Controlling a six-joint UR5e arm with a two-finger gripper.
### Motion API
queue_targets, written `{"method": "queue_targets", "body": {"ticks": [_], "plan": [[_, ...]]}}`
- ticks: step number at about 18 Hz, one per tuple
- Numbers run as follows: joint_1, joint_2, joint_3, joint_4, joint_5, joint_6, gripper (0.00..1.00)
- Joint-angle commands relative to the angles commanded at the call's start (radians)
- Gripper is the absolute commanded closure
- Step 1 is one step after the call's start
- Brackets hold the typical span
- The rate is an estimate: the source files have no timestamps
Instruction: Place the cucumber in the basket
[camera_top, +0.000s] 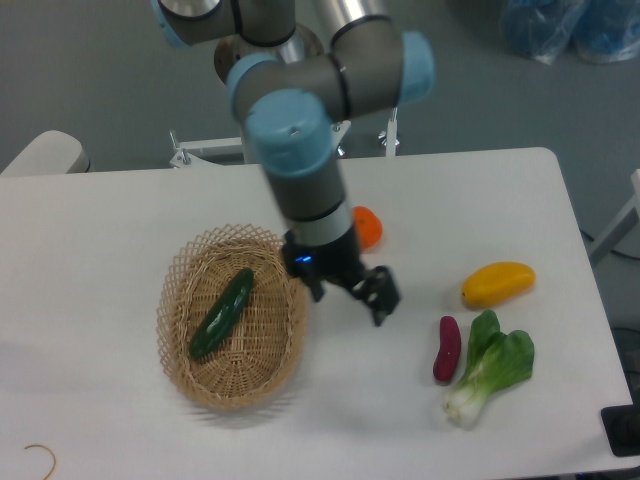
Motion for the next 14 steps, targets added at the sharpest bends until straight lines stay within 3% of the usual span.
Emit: {"method": "queue_targets", "body": {"ticks": [9,14], "plan": [[0.252,0.038,0.035,-0.106,-0.109,0.402,0.0],[0.299,0.051,0.026,-0.124,-0.123,0.519,0.0]]}}
